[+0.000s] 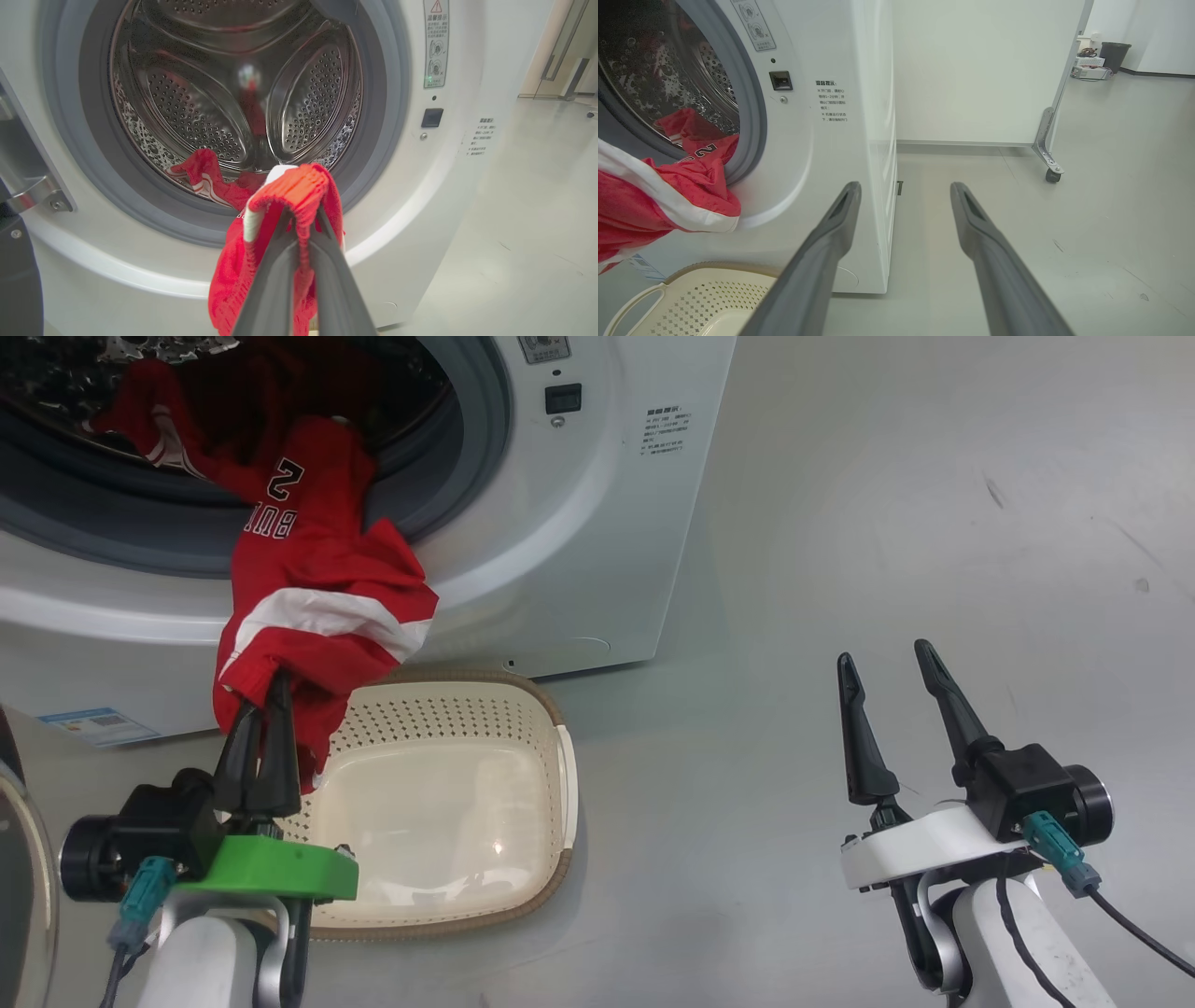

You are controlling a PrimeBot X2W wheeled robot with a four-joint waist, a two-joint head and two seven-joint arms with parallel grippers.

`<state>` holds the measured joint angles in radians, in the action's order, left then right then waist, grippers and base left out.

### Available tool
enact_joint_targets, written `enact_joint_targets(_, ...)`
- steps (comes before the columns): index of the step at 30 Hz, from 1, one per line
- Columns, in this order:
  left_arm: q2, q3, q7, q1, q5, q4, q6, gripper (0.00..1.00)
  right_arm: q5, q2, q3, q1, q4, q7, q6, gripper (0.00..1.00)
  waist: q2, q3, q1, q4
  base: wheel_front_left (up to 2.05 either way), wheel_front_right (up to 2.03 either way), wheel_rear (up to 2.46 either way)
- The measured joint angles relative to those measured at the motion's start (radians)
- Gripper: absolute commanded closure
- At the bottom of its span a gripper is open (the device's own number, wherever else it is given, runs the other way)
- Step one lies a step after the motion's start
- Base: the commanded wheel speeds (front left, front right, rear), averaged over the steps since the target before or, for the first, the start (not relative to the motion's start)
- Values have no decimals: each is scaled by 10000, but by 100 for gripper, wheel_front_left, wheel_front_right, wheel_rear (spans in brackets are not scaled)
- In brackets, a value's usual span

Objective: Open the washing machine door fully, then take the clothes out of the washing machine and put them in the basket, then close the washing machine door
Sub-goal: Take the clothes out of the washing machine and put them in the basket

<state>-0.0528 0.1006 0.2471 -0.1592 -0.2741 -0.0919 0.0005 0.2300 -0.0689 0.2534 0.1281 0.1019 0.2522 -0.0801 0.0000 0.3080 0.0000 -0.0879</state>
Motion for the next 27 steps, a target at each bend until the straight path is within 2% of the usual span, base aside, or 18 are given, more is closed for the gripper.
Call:
enact_joint_targets(12,31,113,-318,-134,-426,-1912,-67,100,-25,33,171,65,-199,0,84,0,0,443,0,-330,0,0,0)
enact_joint_targets(27,96,-113,-445,-2306,-988,-4755,-268,100,-23,69,151,390,-489,2,84,0,0,1480,0,-797,0,0,0)
